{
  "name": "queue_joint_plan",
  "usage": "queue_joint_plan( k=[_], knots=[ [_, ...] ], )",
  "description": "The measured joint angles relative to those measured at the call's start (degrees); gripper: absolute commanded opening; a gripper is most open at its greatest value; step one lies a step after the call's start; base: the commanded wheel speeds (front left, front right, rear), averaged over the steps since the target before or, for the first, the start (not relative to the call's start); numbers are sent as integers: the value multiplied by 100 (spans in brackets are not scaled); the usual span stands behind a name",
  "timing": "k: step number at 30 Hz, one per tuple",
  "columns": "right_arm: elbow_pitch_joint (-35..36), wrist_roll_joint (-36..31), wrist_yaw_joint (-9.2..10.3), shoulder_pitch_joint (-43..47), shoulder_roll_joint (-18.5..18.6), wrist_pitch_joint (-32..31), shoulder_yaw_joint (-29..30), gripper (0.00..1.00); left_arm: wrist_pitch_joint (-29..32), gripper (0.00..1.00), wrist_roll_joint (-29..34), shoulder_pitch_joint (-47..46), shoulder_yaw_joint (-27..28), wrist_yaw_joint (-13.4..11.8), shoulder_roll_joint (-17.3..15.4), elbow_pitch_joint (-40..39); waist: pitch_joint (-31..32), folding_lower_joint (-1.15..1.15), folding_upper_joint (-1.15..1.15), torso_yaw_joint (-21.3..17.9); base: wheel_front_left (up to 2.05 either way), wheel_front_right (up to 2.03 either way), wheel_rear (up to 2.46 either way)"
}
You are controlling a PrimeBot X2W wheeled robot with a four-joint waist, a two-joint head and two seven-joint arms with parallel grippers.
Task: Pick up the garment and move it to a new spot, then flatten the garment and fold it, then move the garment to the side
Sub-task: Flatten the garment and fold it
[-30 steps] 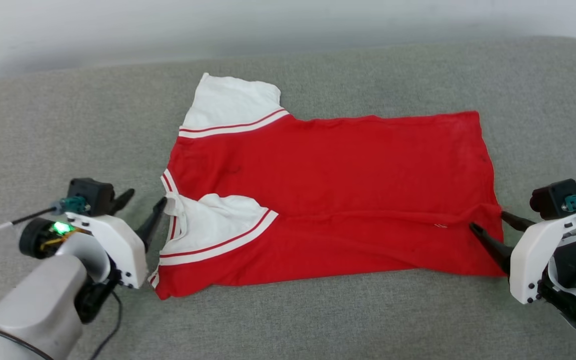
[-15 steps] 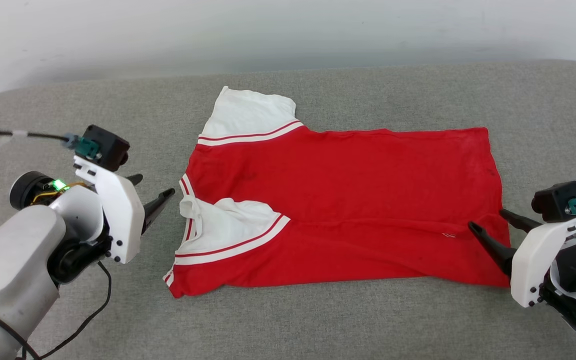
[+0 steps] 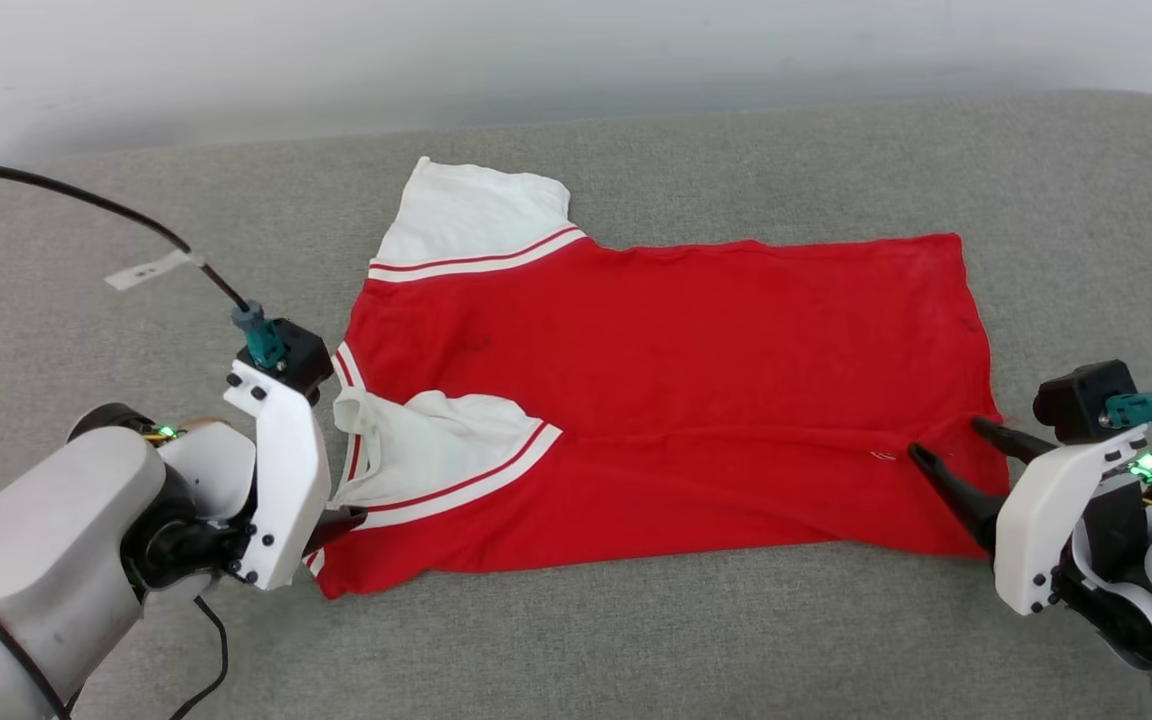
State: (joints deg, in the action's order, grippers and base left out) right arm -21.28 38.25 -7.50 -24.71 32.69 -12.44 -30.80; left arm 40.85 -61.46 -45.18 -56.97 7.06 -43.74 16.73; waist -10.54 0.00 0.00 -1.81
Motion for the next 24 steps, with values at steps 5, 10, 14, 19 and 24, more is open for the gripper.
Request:
queue_joint_plan(
  k=[5, 10, 14, 19, 24],
  knots=[
    [-22, -3, 0, -83, -63, -23, -63, 100, 249, 100, 14, 19, -247, 19, 36, 180, -139, 0, 0, -91, 0, 0, 0],
    [-81, -12, 0, -145, -140, -24, -148, 100, 446, 100, -83, 31, -446, 27, 121, 424, -247, 0, 0, -166, 0, 0, 0],
    [-124, -91, 0, -266, -165, 14, -208, 100, 483, 0, -92, -3, -621, 29, 172, 545, -266, 0, 0, -194, 0, 0, 0],
    [-109, -104, 0, -370, -44, 5, -252, 100, 371, 0, -225, -16, -837, 29, 186, 494, -147, 0, 0, -194, 0, 0, 0],
    [31, -153, 0, -554, 271, -241, -174, 100, 60, 0, -282, -41, -955, 34, 70, 215, 10, 0, 0, -151, 0, 0, 0]
  ],
)
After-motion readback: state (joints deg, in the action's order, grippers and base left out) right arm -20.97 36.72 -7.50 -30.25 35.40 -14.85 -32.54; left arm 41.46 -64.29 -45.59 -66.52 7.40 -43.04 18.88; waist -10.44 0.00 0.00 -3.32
